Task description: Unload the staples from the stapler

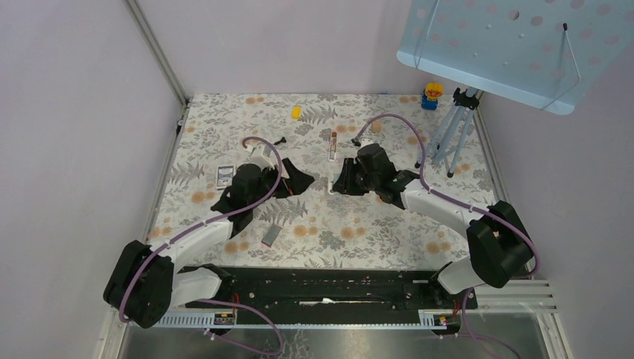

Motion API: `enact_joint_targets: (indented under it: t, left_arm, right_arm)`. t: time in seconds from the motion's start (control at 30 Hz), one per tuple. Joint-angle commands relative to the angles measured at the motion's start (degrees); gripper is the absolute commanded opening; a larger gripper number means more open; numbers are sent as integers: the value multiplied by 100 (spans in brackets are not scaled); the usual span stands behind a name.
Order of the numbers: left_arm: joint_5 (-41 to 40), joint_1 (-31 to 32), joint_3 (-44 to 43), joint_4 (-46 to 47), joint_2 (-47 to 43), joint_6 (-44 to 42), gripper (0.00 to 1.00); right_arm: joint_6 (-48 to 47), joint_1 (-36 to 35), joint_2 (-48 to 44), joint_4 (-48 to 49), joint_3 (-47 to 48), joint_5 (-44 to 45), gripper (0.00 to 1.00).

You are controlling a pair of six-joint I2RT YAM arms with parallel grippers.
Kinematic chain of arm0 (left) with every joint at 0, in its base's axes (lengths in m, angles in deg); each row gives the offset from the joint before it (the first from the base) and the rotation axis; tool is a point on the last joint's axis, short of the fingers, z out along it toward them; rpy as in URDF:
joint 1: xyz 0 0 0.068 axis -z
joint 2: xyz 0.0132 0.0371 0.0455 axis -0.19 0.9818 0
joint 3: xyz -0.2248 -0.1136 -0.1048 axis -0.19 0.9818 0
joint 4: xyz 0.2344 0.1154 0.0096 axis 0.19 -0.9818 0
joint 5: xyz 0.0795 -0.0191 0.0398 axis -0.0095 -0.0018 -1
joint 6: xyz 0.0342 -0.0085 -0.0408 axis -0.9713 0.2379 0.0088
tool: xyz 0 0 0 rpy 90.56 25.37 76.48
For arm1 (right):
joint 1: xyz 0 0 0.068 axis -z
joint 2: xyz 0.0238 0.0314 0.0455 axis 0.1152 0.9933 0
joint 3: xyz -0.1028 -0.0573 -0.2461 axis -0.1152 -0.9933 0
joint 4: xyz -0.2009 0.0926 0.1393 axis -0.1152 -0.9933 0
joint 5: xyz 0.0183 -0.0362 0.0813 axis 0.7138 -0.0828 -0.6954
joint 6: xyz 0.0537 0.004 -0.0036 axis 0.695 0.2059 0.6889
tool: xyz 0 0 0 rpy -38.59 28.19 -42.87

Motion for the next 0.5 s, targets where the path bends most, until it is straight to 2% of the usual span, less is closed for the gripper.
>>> enact_joint_targets:
  t: [0.0, 0.2, 0.3, 0.47]
  left_arm:
    - [-420, 96, 382, -3, -170, -363, 99]
    - [-615, 440, 229, -179, 46, -766, 98]
    - [-760, 611, 235, -174, 84, -801, 97]
    - [-777, 802, 212, -64, 148, -814, 90]
  right_arm:
    - [385, 75, -152, -338, 304, 263, 0]
    - [632, 295, -48, -161, 354, -236, 0]
    - [796, 436, -47, 293, 238, -582, 0]
    - [963, 619, 40, 247, 346, -694, 0]
